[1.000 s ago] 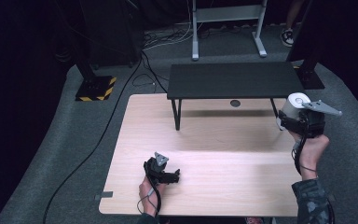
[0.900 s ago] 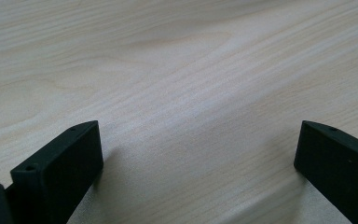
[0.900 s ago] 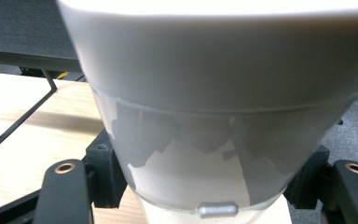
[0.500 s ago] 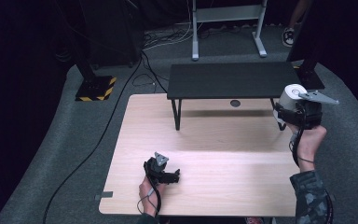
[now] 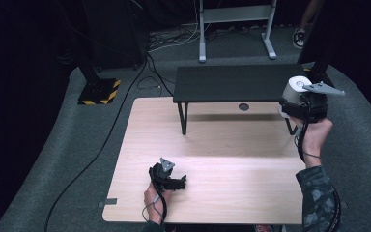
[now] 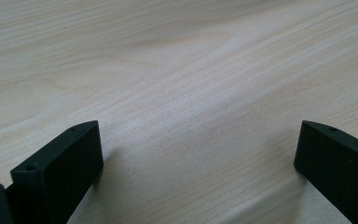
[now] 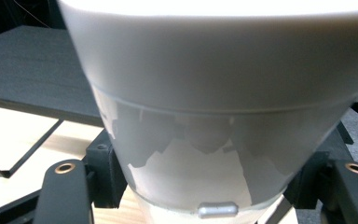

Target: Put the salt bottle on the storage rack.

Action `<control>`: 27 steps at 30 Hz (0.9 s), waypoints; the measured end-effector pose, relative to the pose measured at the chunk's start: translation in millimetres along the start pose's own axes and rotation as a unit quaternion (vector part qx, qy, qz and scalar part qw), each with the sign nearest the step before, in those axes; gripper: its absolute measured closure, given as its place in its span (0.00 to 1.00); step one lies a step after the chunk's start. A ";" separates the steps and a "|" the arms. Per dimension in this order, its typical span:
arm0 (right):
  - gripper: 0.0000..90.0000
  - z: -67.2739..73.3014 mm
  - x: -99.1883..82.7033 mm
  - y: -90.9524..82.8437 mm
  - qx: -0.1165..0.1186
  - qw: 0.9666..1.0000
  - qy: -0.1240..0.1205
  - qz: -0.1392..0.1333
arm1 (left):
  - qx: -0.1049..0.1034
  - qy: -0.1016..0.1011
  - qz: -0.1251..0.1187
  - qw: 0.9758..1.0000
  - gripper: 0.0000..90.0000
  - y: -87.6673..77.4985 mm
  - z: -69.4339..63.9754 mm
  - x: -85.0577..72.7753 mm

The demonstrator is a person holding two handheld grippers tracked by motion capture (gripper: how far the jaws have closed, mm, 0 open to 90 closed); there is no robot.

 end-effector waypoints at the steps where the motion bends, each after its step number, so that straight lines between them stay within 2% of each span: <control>1: 0.32 0.0 0.0 0.0 0.000 1.000 0.000 0.000 | 0.000 0.000 0.000 1.000 0.00 0.0 0.0 0.0; 13: 0.32 19.6 23.7 27.2 0.022 1.000 0.003 -0.001 | 0.000 0.000 0.000 1.000 0.00 0.0 0.1 0.0; 27: 0.32 42.0 36.3 57.7 0.037 0.999 0.003 0.007 | 0.000 0.000 0.000 1.000 0.01 -0.1 0.1 0.0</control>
Point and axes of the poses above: each handheld gripper's, and its own axes: y roughly forward along the jaws, x roughly out of its top, z roughly to its left, the point moved 9 cm from there along y, roughly forward along the jaws, and after that the axes turned 6 degrees about -z, right-handed, at the moved point
